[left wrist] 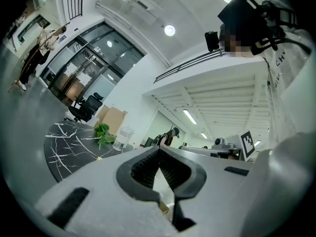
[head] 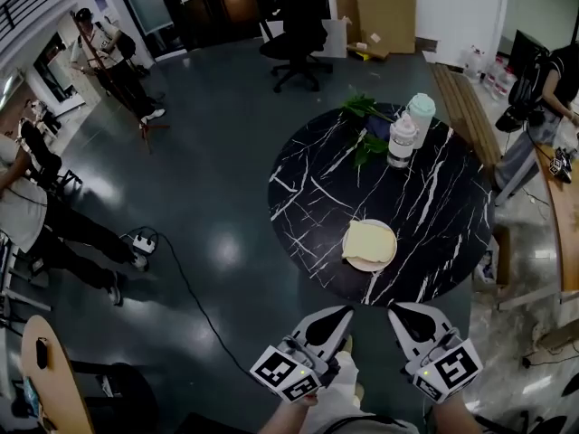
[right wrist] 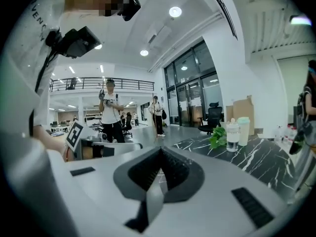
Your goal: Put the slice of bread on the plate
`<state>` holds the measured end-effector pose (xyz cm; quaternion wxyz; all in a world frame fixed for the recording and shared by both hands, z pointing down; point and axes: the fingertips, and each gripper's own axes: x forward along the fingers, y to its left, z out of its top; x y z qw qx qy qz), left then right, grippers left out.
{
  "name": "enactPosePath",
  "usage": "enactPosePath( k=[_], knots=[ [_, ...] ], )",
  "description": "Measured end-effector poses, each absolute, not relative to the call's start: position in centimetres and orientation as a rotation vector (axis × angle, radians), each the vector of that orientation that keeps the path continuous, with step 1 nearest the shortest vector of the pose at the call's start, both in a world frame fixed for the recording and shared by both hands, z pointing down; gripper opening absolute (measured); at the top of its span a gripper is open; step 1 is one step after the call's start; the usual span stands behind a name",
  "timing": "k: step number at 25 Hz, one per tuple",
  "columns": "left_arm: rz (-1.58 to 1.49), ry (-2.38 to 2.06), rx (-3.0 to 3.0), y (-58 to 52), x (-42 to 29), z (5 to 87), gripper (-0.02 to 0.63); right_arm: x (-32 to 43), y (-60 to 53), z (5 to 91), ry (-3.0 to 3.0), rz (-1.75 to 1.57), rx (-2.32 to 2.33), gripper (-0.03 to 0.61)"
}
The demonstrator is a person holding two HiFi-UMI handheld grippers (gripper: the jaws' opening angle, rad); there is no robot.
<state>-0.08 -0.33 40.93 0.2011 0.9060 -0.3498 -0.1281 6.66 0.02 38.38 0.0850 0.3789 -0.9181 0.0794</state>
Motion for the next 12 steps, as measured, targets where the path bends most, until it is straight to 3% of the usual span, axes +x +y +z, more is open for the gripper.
enactPosePath(
  k=[12],
  knots=[
    [-0.427, -1.0, 2.64, 3.0, -0.3, 33.7, 0.008, 7.4, 4.6, 32.5, -2.808, 0.145, 1.165, 0.011]
  ],
)
